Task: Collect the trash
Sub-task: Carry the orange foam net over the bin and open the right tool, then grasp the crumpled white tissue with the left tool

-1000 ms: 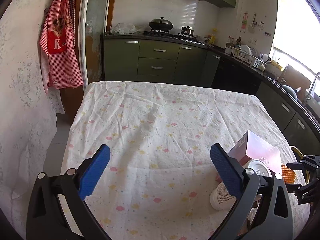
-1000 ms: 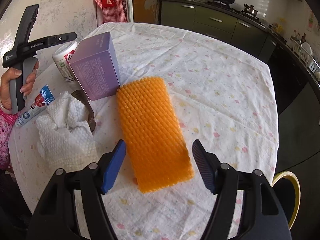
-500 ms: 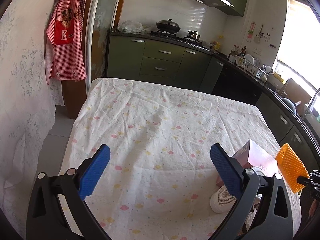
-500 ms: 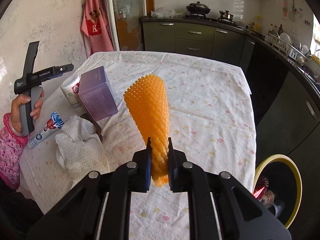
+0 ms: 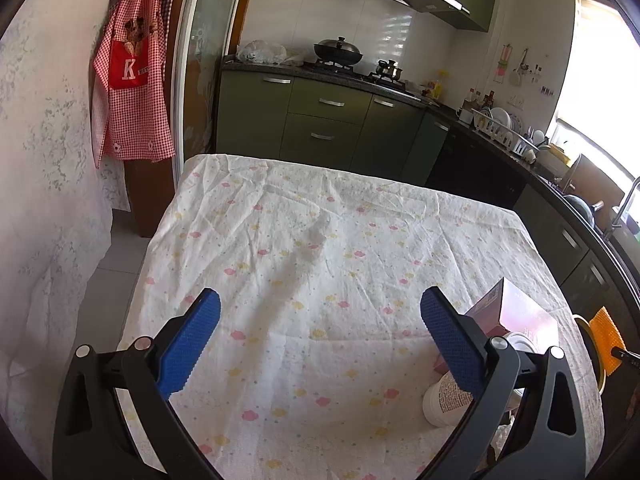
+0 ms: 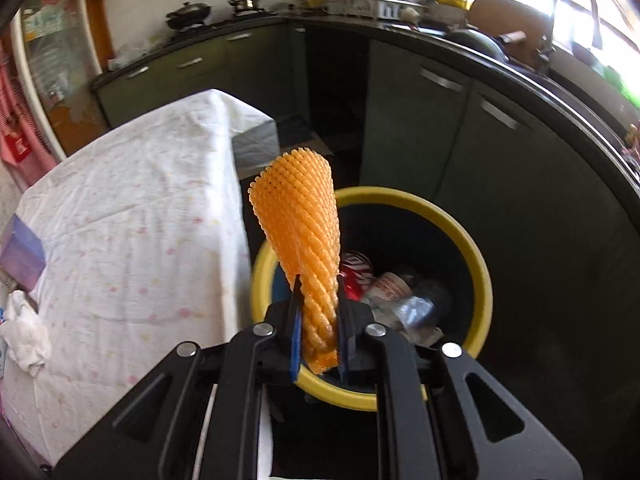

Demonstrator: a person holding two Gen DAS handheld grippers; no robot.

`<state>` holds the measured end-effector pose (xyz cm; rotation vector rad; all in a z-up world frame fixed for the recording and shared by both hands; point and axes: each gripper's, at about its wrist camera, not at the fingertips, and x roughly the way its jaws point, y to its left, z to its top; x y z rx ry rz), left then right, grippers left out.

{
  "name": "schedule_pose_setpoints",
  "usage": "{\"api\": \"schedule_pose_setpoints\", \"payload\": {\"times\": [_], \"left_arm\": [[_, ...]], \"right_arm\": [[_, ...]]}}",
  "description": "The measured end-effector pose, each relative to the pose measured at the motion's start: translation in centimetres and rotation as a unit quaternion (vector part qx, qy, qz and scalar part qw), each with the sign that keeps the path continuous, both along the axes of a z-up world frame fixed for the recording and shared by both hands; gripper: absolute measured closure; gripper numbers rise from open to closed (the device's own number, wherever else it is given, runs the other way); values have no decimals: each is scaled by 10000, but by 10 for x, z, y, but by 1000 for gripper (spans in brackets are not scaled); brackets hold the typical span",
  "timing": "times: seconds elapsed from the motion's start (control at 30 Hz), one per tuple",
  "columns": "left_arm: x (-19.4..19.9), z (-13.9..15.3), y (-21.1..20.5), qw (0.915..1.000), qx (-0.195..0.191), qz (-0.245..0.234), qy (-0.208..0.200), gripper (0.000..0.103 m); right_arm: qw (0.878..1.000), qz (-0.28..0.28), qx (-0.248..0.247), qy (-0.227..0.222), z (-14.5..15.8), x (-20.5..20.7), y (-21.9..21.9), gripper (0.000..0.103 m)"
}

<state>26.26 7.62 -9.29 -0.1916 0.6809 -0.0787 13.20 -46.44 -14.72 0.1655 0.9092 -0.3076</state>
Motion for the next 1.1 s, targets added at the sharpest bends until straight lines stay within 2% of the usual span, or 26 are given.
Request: {"api": "schedule_pose_setpoints", "payload": {"times": [0.17, 0.2, 0.27, 0.3, 0.33, 0.43, 0.53, 0.7, 0.87, 0.97, 1.1], "left_arm": [[2, -1, -1, 10000, 36, -12, 40, 5], [2, -2, -2, 10000, 41, -17, 43, 5], [2, -2, -2, 10000, 50, -27, 44, 5], [2, -2, -2, 10000, 57, -27, 39, 5], [1, -2, -2, 10000, 58, -21, 34, 5], [2, -2, -1, 10000, 37, 11, 29, 5], [1, -1, 0, 10000, 6, 4, 10, 5], [-4, 5, -1, 9999, -8, -23, -146, 5], [-21, 25, -1, 9990, -76, -79, -444, 5], [-46, 45, -10, 9969, -73, -390, -676, 5], [-85, 64, -48, 9869, 130, -1371, -841, 5]], "right_arm": [[9984, -461, -44, 328, -26, 4, -25, 89], [9979, -527, -37, 367, -30, 7, -28, 86], [9974, -616, 31, 380, -36, 12, -36, 76], [9971, -666, 103, 347, -36, 13, -39, 61], [9968, -724, 174, 273, -34, 12, -40, 56], [9964, -776, 303, -157, -17, -2, -34, 50], [9955, -772, 375, -400, -7, -19, -27, 47], [9938, -806, 579, -501, -4, -37, -18, 46], [9926, -830, 689, -554, -2, -45, -12, 45], [9927, -808, 664, -597, 1, -47, -9, 44], [9925, -751, 704, -654, 2, -50, -7, 42]]}}
